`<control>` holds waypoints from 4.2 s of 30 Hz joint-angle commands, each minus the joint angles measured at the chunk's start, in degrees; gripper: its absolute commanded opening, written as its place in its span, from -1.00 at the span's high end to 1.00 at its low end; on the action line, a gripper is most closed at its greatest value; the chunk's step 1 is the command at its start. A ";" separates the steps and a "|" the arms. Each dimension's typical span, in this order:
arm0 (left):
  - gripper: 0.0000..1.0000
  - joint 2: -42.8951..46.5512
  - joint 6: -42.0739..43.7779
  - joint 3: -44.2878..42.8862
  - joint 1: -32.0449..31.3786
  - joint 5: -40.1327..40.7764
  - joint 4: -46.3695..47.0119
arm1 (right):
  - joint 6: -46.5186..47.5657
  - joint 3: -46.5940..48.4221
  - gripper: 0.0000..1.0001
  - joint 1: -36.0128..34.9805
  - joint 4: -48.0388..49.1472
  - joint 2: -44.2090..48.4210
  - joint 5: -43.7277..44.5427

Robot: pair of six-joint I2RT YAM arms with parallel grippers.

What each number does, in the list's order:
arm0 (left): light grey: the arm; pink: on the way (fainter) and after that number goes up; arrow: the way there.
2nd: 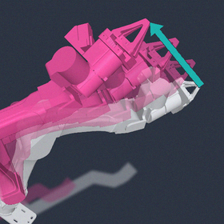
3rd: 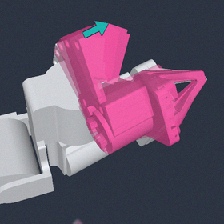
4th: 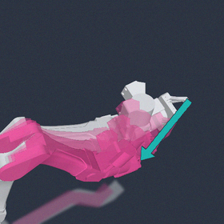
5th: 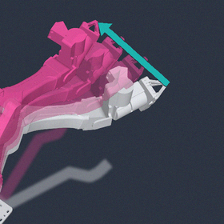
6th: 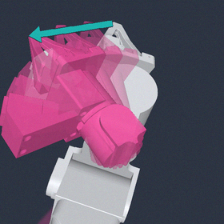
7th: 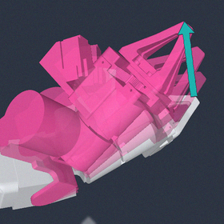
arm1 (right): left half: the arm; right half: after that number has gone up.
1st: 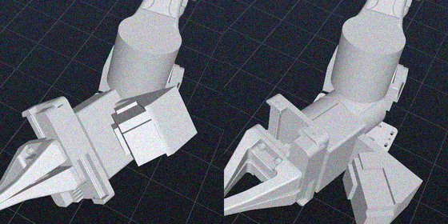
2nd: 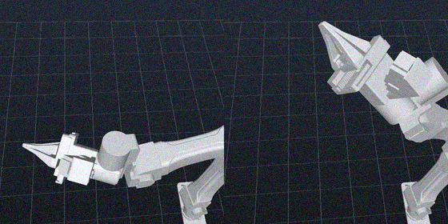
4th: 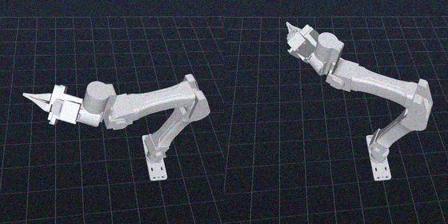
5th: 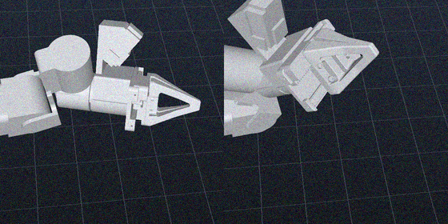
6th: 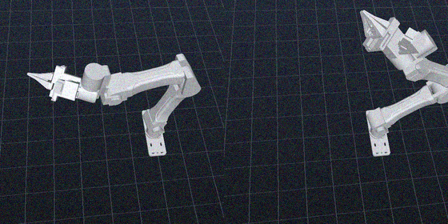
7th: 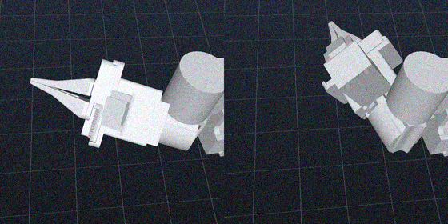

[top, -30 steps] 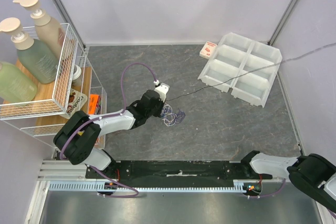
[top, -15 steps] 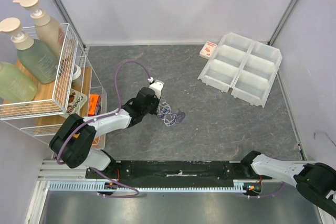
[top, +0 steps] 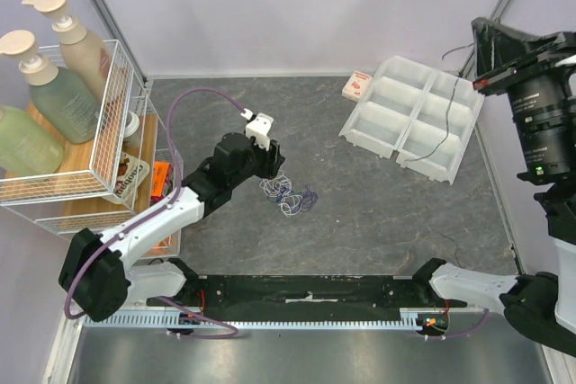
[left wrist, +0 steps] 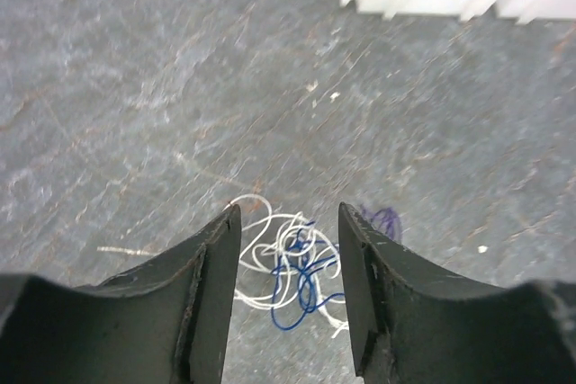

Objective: Untangle the cables

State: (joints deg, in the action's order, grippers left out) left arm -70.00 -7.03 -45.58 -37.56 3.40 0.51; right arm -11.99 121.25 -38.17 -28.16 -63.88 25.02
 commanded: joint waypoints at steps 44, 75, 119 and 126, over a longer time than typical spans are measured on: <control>-0.72 -25.27 -35.94 -31.14 -12.80 -48.39 53.17 | -15.44 -25.80 1.00 -0.24 1.36 2.79 -22.11; 0.96 -12.88 -27.95 -32.20 1.52 -34.25 2.48 | 0.03 -49.70 -0.79 -0.24 -24.67 2.09 -24.11; 0.19 -7.61 -20.67 -26.66 5.13 -41.20 -12.27 | -7.96 -29.68 1.00 -0.15 -7.16 0.16 -15.53; -0.40 6.17 -17.93 -14.91 5.22 -29.60 -2.74 | -7.08 -29.93 1.00 -0.15 -11.03 1.04 -15.07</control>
State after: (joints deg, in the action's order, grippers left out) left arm -73.17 -28.91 -65.45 -32.42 -31.24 -9.96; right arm -19.49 90.00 -38.30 -37.41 -64.01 9.30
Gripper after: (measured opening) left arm 0.683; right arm 0.010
